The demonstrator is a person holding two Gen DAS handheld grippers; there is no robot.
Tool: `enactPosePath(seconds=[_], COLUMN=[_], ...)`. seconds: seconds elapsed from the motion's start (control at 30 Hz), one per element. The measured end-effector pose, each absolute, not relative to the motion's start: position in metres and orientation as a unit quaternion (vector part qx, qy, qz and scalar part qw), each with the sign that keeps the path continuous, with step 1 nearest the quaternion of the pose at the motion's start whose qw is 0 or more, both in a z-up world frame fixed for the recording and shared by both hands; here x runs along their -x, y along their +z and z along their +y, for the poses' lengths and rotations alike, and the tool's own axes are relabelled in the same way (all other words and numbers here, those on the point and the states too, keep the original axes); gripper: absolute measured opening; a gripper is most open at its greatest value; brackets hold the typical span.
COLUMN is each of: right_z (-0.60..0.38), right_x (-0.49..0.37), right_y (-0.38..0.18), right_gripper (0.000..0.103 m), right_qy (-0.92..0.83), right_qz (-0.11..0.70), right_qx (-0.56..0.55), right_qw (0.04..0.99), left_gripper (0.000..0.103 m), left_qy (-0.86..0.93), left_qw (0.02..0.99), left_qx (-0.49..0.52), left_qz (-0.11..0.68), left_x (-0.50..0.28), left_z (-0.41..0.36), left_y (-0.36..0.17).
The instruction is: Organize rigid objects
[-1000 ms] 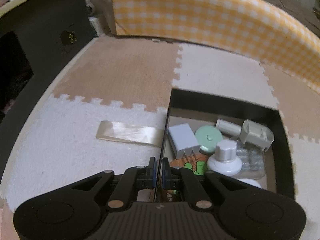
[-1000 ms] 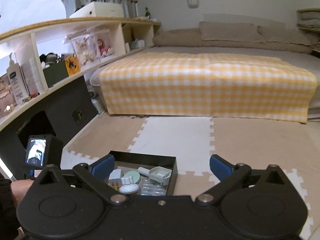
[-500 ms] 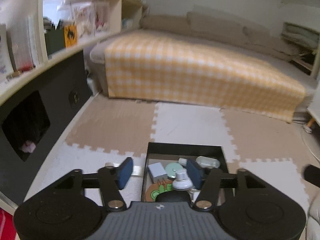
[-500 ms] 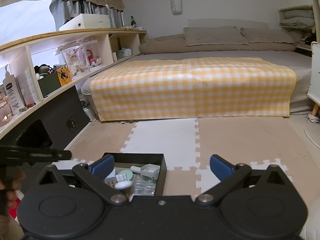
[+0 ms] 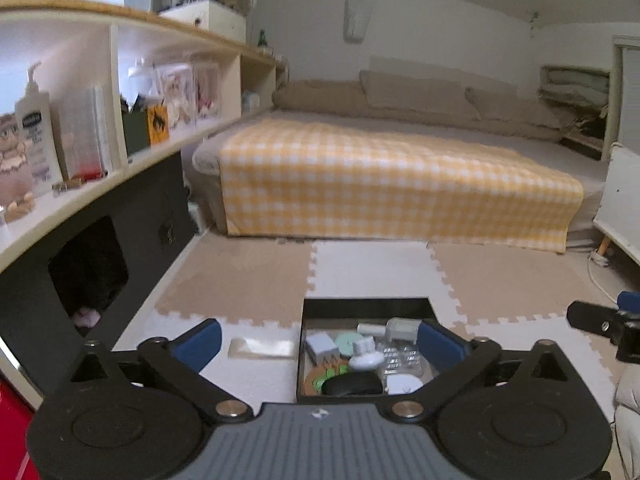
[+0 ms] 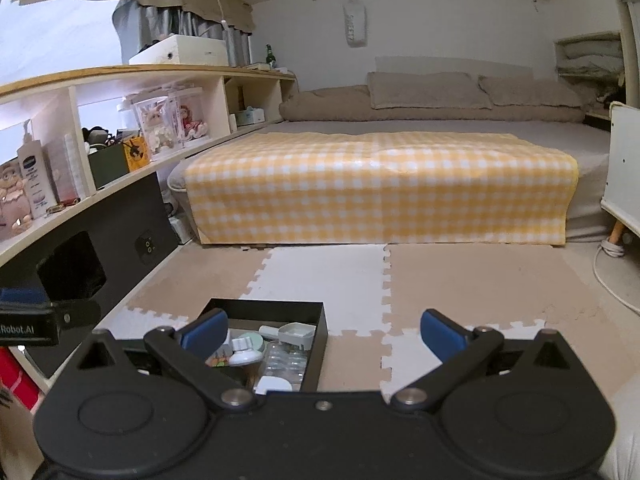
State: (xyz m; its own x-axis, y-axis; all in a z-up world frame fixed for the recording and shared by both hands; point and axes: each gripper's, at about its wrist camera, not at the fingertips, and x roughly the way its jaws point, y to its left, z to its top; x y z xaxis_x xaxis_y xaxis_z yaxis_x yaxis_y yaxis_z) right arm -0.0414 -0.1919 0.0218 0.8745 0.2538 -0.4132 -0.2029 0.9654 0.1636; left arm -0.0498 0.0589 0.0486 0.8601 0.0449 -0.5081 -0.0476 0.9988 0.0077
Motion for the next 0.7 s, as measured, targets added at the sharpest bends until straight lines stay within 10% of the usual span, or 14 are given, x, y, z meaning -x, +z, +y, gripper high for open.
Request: enactPosePath(seconds=[0.7], right_z=[-0.1881], right_x=[0.0513], right_y=[0.0187], right_gripper=[0.103], right_qy=[0.087], right_qz=[0.207], right_qx=[-0.042], right_qw=[0.974], left_gripper=[0.103], left_qy=[0.019], left_qw=[0.971], left_qx=[0.000], left_qz=[0.238], left_x=[0.0594], left_z=[0.0574], left_y=[0.0436])
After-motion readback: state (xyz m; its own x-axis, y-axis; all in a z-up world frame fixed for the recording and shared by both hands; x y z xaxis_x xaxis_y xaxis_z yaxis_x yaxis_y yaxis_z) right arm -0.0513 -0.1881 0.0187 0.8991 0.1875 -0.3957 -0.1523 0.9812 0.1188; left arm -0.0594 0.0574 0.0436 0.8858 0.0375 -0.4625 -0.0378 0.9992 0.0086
